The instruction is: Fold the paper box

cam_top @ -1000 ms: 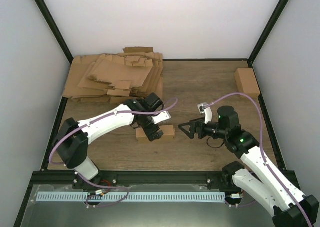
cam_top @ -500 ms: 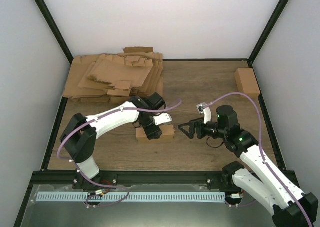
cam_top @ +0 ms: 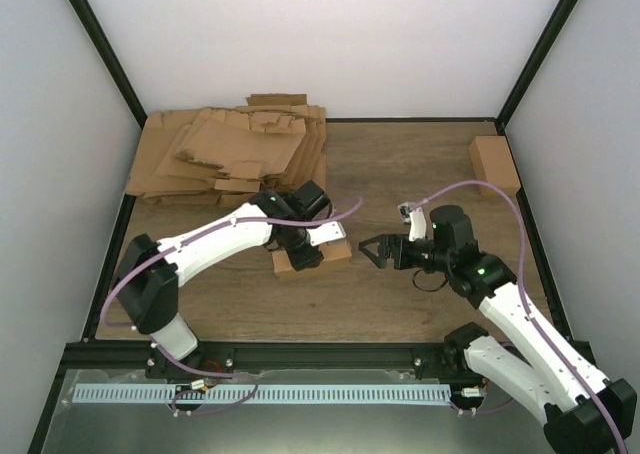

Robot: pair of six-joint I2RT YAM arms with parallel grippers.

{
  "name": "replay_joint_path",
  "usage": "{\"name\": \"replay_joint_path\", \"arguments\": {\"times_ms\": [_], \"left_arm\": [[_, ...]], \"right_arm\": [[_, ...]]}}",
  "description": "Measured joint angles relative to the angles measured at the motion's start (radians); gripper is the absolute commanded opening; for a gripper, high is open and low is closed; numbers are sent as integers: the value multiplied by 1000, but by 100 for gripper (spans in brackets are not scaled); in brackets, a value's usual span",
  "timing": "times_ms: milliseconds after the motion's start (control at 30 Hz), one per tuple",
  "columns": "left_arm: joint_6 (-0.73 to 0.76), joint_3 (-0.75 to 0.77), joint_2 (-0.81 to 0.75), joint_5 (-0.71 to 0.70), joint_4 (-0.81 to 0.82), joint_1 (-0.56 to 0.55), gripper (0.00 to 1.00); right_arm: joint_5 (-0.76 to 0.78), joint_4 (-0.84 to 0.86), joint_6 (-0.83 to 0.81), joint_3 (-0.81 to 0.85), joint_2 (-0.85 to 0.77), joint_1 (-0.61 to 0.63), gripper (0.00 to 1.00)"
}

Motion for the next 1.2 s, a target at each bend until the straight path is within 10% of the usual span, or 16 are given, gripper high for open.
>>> {"name": "replay_joint_path", "arguments": {"times_ms": [533, 1200], "left_arm": [[66, -237, -380, -151, 365, -64, 41], [219, -393, -482, -185, 654, -115, 42]], "right_arm": [[61, -224, 628, 423, 132, 0, 97], [-173, -39, 1190, 194, 90, -16, 96]]}}
